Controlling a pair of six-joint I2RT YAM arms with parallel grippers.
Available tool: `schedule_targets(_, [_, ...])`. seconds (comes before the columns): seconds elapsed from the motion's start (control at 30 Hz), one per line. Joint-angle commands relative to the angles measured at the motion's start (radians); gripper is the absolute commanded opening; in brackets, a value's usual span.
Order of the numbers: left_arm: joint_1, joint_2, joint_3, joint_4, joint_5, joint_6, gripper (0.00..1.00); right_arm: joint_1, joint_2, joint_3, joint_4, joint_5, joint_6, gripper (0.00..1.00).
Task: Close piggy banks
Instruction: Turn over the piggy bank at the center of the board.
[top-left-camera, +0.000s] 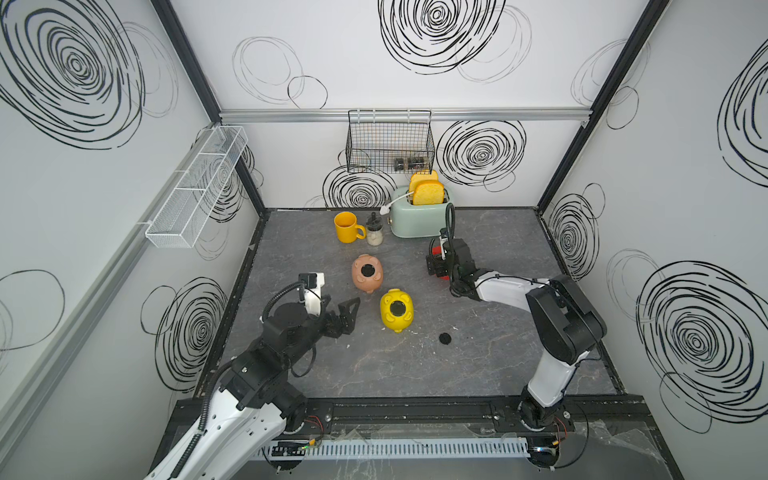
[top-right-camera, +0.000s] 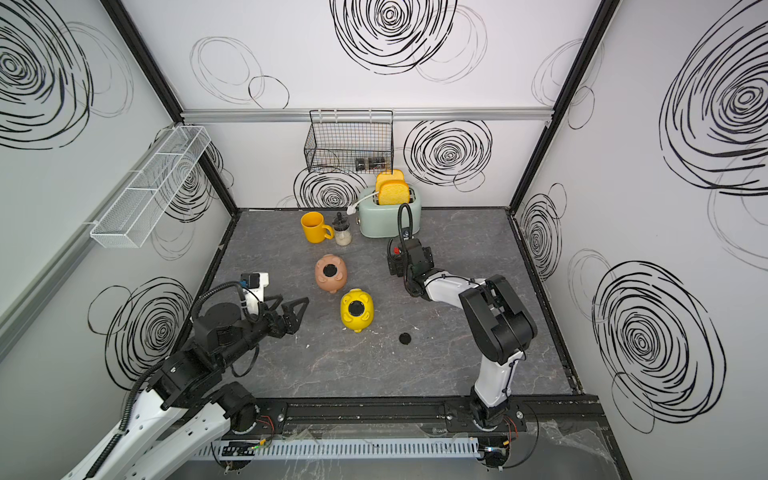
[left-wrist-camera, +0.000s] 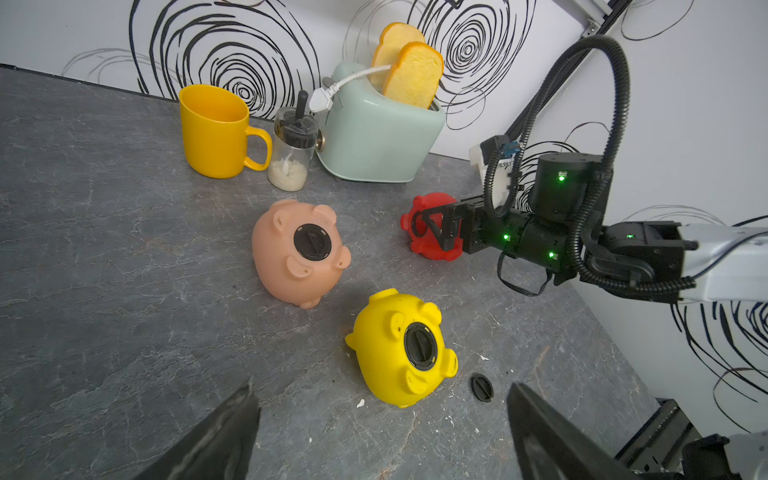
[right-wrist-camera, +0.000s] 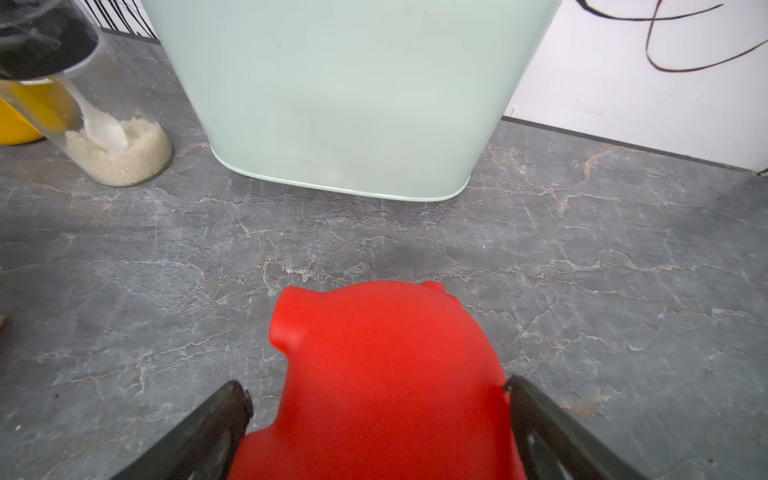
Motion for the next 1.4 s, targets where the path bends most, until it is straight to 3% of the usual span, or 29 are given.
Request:
schedule_targets(0.0, [-0.007,-0.004,-0.007,0.031,-0.013,-0.001,0.96,0.0,0.022,0.021,-0.002,0.016,0.013,0.99])
schedule_targets(0.27, [-0.006,-0.005,-0.006,0.03,-0.013,-0.001,0.96,-0.025,0.027,0.009,0.003,-0.02,0.03,0.95])
schedule_targets(0.8, [-0.007,-0.004,-0.007,0.033,-0.008,-0.001,0.96,-0.183,-0.018,-0.044,0.032,-0.375,0.176,0.77])
schedule_targets(1.37, [-0.008,-0.002,-0.008,0.036,-0.004,0.001,0.96,-0.271,0.007,-0.055,0.048,-0.499,0.317,0.72])
